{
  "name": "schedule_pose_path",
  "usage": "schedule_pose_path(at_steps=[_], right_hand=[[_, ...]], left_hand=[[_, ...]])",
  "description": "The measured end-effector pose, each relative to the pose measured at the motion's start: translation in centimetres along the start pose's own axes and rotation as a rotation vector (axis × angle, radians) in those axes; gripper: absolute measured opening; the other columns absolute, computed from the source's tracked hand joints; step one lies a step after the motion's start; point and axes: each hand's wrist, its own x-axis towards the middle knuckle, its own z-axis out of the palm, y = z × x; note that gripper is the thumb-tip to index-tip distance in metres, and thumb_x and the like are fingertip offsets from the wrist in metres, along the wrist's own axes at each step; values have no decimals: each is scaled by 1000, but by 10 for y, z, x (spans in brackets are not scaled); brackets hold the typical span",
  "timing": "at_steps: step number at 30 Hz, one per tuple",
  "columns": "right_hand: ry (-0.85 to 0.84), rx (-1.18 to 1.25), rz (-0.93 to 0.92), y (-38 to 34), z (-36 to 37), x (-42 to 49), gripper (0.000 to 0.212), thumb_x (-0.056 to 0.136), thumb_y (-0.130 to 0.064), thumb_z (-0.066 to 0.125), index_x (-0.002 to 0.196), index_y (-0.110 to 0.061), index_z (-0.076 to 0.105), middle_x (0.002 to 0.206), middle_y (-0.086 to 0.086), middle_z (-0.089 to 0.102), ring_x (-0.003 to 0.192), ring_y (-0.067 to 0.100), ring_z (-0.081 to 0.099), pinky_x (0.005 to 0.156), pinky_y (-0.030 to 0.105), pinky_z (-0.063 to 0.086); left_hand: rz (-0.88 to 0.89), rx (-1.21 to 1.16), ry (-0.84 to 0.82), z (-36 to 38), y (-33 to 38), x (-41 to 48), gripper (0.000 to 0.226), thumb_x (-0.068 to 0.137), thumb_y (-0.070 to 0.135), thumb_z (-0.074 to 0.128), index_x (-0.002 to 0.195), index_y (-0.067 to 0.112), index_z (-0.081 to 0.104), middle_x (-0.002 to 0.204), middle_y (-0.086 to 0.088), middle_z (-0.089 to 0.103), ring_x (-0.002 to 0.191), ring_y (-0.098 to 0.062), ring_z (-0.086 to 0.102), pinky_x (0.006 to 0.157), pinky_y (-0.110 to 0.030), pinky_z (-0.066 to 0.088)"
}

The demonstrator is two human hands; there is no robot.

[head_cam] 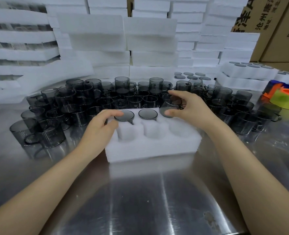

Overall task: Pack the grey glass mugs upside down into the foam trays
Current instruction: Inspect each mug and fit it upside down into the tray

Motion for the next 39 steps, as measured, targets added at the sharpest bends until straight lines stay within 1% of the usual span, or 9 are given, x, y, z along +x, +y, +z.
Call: schedule_pose_path(at_steps=[6,10,14,17,22,27,30,33,39], right_hand=[[-85,-106,24,3,-2,1,64,69,-36,84,128,-29,59,114,-9,60,99,8,56,81,16,39],[-108,257,118,10,-1,1,39,89,-52,58,120,-31,64,117,-15,63,107,0,56,91,19,41],[-16,343,162,19,6,4,32,101,-36,45,123,-24,65,128,-12,59,116,-1,51,94,14,35],[-21,482,249,25,13,5,29,99,-36,49,110,-23,72,115,-3,70,112,11,62,100,29,44],[-187,801,377,36,9,8,28,101,-20,43,116,-17,66,111,8,71,95,19,70,74,30,56],[-263,783,374,48,6,8,31,99,-20,46,127,-15,61,121,9,67,111,27,64,87,38,53],[-292,831,367,50,9,5,34,94,-35,55,125,-24,63,122,5,67,112,25,64,88,38,52],[-367,830,340,47,7,1,46,80,-43,67,124,-32,62,123,-1,67,110,20,65,81,32,55],[-311,573,244,38,4,-2,38,83,-25,71,120,-32,65,103,-20,70,97,-3,66,70,11,51]], left_hand=[[-10,-4,-7,0,1,0,45,88,-4,46,99,35,66,116,19,61,105,7,53,78,-1,34],[-5,3,-3,0,1,0,46,88,-5,46,98,36,66,115,20,62,103,8,52,77,0,34],[-5,-1,-6,0,1,-1,45,89,-4,46,100,35,66,115,21,61,105,9,52,77,0,34],[-3,-6,-8,0,0,-1,45,89,-4,46,98,36,65,115,20,61,107,7,52,79,-2,34],[-2,-6,-3,0,-1,0,45,88,-3,46,97,37,65,115,21,61,104,12,51,75,3,32],[8,-14,3,1,1,-1,45,89,-5,45,96,35,66,116,19,61,99,17,51,75,4,32],[3,-27,9,2,1,-2,44,89,-6,44,98,30,67,118,14,62,106,9,53,78,3,33],[-1,-20,13,2,1,-1,45,88,-7,44,96,31,67,119,13,62,109,3,53,78,1,34],[9,-19,16,2,2,-2,43,89,-8,42,96,25,68,119,11,62,109,2,53,80,0,35]])
